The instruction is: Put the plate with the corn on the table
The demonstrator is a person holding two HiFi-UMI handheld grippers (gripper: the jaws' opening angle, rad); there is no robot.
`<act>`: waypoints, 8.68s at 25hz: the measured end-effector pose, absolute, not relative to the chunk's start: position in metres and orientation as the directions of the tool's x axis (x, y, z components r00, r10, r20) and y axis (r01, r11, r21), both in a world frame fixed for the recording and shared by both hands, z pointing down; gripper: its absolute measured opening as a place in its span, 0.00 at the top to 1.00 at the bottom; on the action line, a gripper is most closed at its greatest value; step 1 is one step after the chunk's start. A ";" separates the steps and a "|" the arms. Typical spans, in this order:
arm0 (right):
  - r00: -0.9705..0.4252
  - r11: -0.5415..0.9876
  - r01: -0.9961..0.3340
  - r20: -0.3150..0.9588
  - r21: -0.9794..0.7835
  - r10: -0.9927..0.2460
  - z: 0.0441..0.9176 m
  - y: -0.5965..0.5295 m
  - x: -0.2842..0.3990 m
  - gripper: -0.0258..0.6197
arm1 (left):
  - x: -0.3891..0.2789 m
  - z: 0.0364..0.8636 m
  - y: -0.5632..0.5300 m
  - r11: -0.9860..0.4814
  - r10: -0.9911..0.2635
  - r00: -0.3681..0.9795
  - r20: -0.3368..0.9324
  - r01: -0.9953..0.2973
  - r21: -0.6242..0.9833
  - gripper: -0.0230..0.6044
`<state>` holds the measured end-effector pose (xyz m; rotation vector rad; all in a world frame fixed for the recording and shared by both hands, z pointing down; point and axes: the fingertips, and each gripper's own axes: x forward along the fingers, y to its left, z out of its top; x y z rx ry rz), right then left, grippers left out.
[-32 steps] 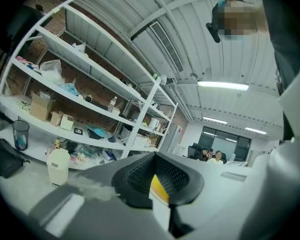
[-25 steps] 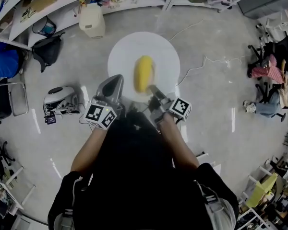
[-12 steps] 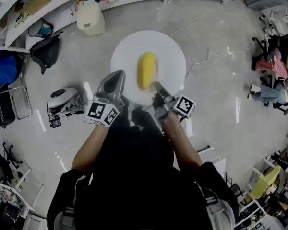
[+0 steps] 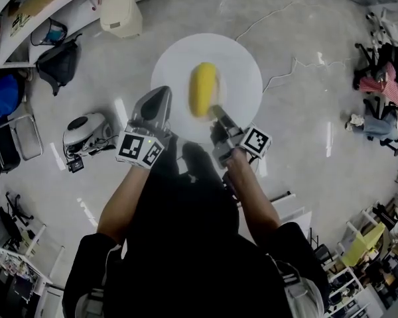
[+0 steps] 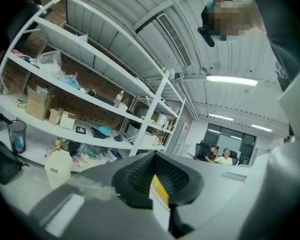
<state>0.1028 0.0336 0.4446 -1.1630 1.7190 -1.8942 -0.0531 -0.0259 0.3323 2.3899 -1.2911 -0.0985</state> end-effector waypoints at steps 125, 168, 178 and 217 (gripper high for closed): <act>-0.460 -0.215 -0.721 0.688 -0.658 -0.562 0.642 -0.035 0.098 0.87 | -0.058 0.481 -0.087 -0.413 -0.850 0.518 0.093 -0.767 0.492 0.96; -0.410 -0.020 -0.824 0.621 -0.566 -0.668 0.505 -0.038 0.091 0.95 | -0.056 0.384 -0.055 -0.400 -0.866 0.490 0.102 -0.800 0.446 0.96; -0.408 0.058 -0.840 0.557 -0.540 -0.724 0.447 -0.045 0.088 0.95 | -0.066 0.330 -0.058 -0.402 -0.888 0.458 0.037 -0.813 0.421 0.96; -0.405 0.285 -0.852 0.205 -0.440 -0.891 0.258 -0.004 0.077 0.95 | -0.048 0.255 -0.003 -0.493 -0.848 0.530 -0.009 -0.784 0.377 0.96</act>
